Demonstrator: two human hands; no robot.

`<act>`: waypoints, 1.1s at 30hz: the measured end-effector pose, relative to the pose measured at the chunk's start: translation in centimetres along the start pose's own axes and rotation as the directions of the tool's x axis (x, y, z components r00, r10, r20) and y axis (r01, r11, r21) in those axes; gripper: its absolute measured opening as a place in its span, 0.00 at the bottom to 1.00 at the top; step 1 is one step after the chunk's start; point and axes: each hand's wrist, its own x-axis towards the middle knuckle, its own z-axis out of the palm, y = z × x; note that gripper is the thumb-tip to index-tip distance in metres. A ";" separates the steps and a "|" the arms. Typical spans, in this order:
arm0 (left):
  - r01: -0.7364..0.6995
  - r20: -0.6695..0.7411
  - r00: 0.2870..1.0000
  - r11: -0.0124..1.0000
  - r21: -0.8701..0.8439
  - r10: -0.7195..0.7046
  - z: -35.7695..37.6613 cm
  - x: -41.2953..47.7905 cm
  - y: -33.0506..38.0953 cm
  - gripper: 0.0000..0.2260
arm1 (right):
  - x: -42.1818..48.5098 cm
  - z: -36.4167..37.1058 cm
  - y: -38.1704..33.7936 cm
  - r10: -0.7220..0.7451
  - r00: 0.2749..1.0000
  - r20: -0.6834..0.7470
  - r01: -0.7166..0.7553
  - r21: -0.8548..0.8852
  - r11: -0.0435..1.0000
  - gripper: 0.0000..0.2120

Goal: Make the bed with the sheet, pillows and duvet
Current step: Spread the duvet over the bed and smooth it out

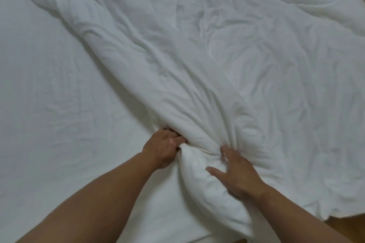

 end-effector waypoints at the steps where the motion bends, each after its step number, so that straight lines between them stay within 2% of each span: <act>1: 0.011 0.013 1.000 0.999 -0.045 -0.010 -0.6 -0.2 -0.1 0.09 | -0.3 0.5 -0.7 0.009 1.000 0.016 -0.009 -0.022 1.000 0.45; 3: -0.008 0.048 0.999 0.994 -0.107 0.013 -2.5 -1.5 -0.7 0.08 | -0.9 1.5 -2.8 0.035 0.999 0.036 -0.034 -0.027 0.999 0.50; 5: -0.008 0.084 0.996 0.992 -0.129 0.019 -4.1 -4.8 -1.5 0.11 | -1.9 2.7 -5.6 0.027 0.997 0.069 -0.023 -0.055 0.998 0.49; 8: -0.032 0.217 0.975 0.998 -0.052 0.043 -5.9 -13.3 -2.3 0.11 | -4.3 6.0 -9.8 -0.016 0.981 0.194 0.046 -0.154 0.987 0.46; 12: -0.018 0.441 0.898 0.999 0.044 -0.003 -7.5 -25.2 -4.4 0.07 | -7.4 13.2 -16.1 -0.113 0.921 0.373 0.210 -0.231 0.950 0.51; 14: 0.041 0.538 0.841 0.999 0.035 -0.053 -7.4 -29.2 -6.3 0.07 | -7.9 16.2 -19.5 -0.145 0.902 0.406 0.241 -0.196 0.950 0.44; 15: 0.076 0.570 0.820 0.997 -0.001 -0.062 -7.5 -30.6 -7.4 0.08 | -7.9 17.4 -21.2 -0.171 0.913 0.371 0.251 -0.181 0.951 0.38; 17: 0.245 0.576 0.813 0.949 -0.198 -0.090 -7.5 -32.6 -9.9 0.10 | -7.8 18.9 -24.8 -0.228 0.955 0.189 0.256 -0.140 0.956 0.27; 19: 0.407 0.422 0.878 0.816 -0.411 -0.226 -7.1 -34.1 -13.0 0.10 | -7.5 19.7 -28.2 -0.279 0.960 -0.033 0.275 -0.090 0.957 0.23; 20: 0.466 0.269 0.885 0.750 -0.470 -0.381 -6.3 -34.7 -14.8 0.11 | -7.4 20.0 -29.8 -0.307 0.943 -0.130 0.300 -0.070 0.951 0.24; 21: 0.539 0.126 0.819 0.678 -0.500 -0.559 -5.3 -35.3 -16.4 0.12 | -7.0 20.3 -31.1 -0.343 0.917 -0.203 0.338 -0.063 0.939 0.26; 22: 0.631 0.068 0.701 0.572 -0.525 -0.710 -4.2 -35.6 -17.6 0.15 | -6.6 20.4 -32.3 -0.376 0.894 -0.243 0.369 -0.075 0.927 0.28; 23: 0.712 0.143 0.576 0.409 -0.570 -0.805 -3.2 -35.5 -18.1 0.19 | -6.1 20.8 -33.4 -0.387 0.889 -0.246 0.373 -0.101 0.922 0.30; 24: 0.736 0.286 0.502 0.230 -0.637 -0.816 -2.1 -35.0 -18.2 0.23 | -5.3 21.3 -34.4 -0.352 0.910 -0.219 0.333 -0.120 0.935 0.33; 25: 0.720 0.425 0.495 0.084 -0.689 -0.758 -0.9 -34.1 -17.7 0.25 | -4.6 21.9 -35.2 -0.265 0.948 -0.177 0.245 -0.125 0.961 0.36; 26: 0.692 0.489 0.516 0.006 -0.722 -0.703 0.3 -33.2 -16.8 0.25 | -4.0 22.4 -35.8 -0.162 0.977 -0.136 0.145 -0.129 0.981 0.38; 27: 0.671 0.502 0.524 -0.030 -0.741 -0.687 1.1 -32.4 -16.0 0.25 | -3.4 22.8 -36.2 -0.084 0.990 -0.110 0.066 -0.155 0.986 0.38; 28: 0.643 0.506 0.517 -0.076 -0.762 -0.690 1.4 -32.0 -15.3 0.24 | -2.9 23.2 -36.1 -0.057 0.995 -0.084 0.037 -0.221 0.974 0.35; 29: 0.598 0.524 0.516 -0.154 -0.787 -0.678 1.7 -31.8 -14.8 0.23 | -2.5 23.3 -35.7 -0.085 0.995 -0.055 0.063 -0.322 0.945 0.30; 31: 0.483 0.610 0.551 -0.379 -0.789 -0.569 1.6 -31.7 -14.3 0.20 | -1.8 22.4 -34.7 -0.222 0.975 0.015 0.205 -0.450 0.869 0.20; 32: 0.450 0.646 0.571 -0.465 -0.762 -0.506 1.4 -31.8 -14.2 0.19 | -1.4 21.8 -34.2 -0.289 0.956 0.042 0.277 -0.448 0.850 0.16; 33: 0.437 0.661 0.585 -0.504 -0.745 -0.470 1.0 -31.8 -13.9 0.18 | -1.1 21.1 -33.8 -0.329 0.943 0.056 0.321 -0.416 0.851 0.14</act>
